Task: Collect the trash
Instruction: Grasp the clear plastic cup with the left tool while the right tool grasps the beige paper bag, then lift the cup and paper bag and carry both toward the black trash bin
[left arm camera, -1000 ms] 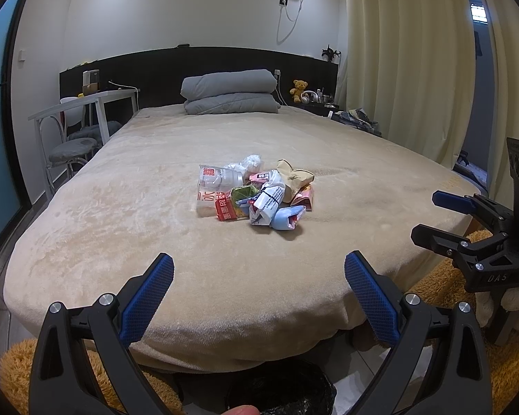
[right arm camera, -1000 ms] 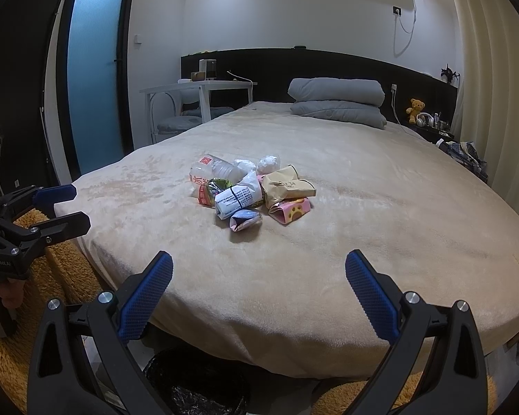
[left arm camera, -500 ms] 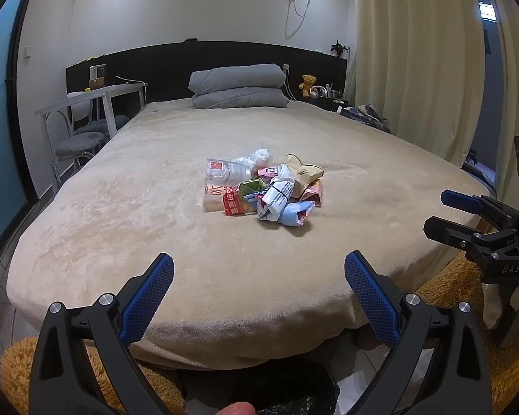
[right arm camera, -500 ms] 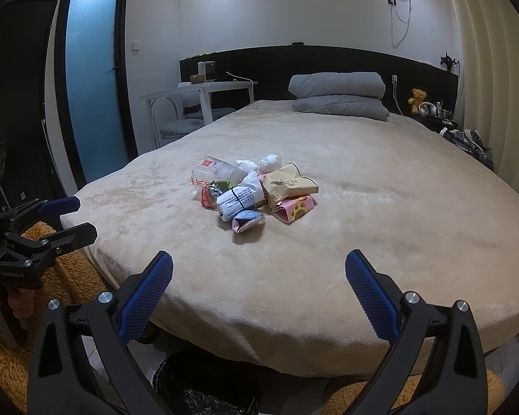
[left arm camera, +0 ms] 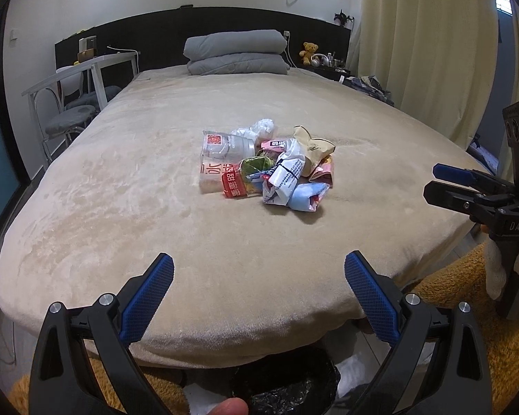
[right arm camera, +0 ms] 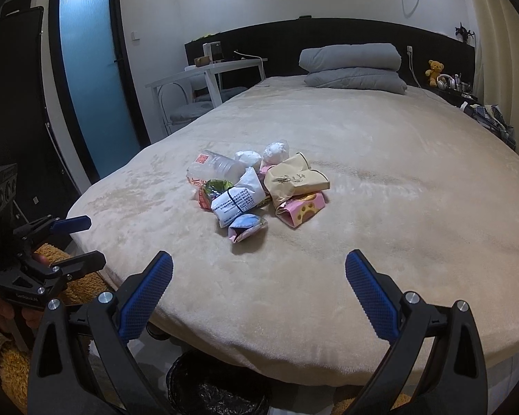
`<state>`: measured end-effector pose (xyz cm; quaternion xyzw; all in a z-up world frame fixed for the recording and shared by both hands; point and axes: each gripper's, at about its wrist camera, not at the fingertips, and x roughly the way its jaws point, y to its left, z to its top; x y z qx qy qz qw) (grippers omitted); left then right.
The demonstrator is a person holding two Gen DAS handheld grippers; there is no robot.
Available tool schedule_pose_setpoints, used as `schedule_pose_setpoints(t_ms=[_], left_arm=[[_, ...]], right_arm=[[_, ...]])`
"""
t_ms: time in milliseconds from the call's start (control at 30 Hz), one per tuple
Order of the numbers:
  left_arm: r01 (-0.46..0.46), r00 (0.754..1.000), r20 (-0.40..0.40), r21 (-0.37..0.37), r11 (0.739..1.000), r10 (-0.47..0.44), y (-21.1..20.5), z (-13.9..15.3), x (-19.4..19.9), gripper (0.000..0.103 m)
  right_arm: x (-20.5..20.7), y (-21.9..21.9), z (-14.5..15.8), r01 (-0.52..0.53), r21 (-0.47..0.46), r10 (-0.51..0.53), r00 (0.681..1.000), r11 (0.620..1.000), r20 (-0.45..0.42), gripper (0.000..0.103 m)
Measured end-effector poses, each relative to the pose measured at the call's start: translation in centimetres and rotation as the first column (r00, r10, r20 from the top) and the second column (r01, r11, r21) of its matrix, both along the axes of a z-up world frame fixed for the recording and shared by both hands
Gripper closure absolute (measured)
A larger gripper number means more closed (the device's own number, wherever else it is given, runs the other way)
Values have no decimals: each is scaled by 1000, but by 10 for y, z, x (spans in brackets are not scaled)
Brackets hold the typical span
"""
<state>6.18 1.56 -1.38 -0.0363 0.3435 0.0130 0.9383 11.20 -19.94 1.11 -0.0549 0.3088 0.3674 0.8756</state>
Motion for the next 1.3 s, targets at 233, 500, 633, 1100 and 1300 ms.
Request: schedule_pose_setpoints(t_ms=[233, 500, 633, 1100, 1300], left_arm=[[-3, 997, -72, 10, 1000, 3, 20, 0, 51, 6], [0, 993, -122, -1, 1000, 0, 43, 2, 120, 6], [3, 990, -144, 24, 1000, 0, 51, -3, 156, 6], [-1, 965, -263, 29, 1000, 8, 66, -33, 235, 6], [-10, 966, -258, -8, 1000, 8, 73, -33, 242, 20]], right_arm=[[60, 25, -7, -46, -109, 47, 999, 993, 8, 4], [124, 56, -28, -140, -183, 139, 990, 973, -22, 4], [141, 75, -39, -196, -223, 198, 980, 955, -15, 4], [179, 122, -55, -280, -263, 288, 958, 923, -8, 4], [177, 118, -55, -306, -255, 310, 950, 917, -24, 20]])
